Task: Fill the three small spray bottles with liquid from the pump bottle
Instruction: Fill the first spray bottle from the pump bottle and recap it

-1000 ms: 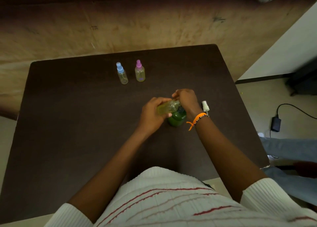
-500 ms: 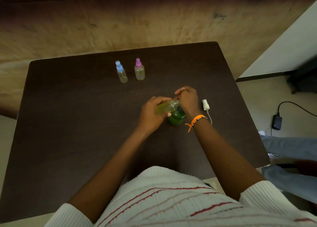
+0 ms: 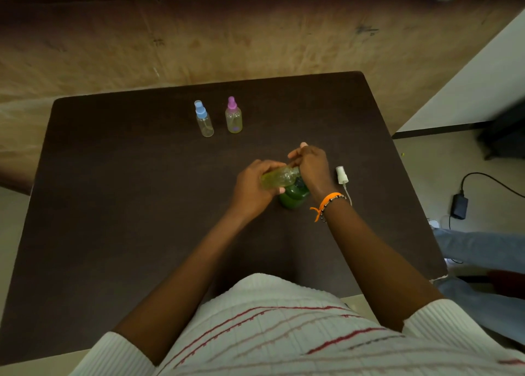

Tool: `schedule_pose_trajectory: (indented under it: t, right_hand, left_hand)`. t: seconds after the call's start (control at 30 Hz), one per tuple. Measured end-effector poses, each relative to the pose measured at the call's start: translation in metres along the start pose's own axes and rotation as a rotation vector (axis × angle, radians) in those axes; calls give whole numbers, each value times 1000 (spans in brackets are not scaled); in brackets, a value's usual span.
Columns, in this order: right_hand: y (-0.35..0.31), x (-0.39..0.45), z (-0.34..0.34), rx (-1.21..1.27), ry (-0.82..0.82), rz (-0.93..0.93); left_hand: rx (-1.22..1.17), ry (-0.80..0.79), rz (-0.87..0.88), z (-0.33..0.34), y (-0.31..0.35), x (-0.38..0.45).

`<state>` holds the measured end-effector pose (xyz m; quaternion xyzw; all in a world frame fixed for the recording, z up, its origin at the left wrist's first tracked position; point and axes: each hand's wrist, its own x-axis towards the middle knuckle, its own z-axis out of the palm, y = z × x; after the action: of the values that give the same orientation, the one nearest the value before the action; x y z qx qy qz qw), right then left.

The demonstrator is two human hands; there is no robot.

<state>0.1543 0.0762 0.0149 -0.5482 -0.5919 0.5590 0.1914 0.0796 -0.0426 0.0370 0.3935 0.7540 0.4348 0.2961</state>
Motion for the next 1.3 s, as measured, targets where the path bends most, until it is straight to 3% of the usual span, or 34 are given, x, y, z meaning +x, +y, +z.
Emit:
schedule_pose_trajectory:
  t: [0.23,0.43,0.6,0.8,1.03,1.3]
  right_hand:
    - [-6,-9,0,42,27,-15]
    - [-17,-8,-6,117,-181,175]
    - [-5,-3,0,24,19,69]
    - [-6,-1,0,-42,7,50]
    - [-21,-10,-10,147,-254,214]
    - [-6,-1,-7,-87,-57,-20]
  left_hand:
    - [-16,-7,8,-1,0,-2]
    - [-26,3,26,-2,1,-1]
    - [-17,-8,19,0,-3,1]
    - [-23,-6,24,1,-5,1]
    - [-22,12,35,0,-2,0]
    - [-2,6,24,2,-4,2]
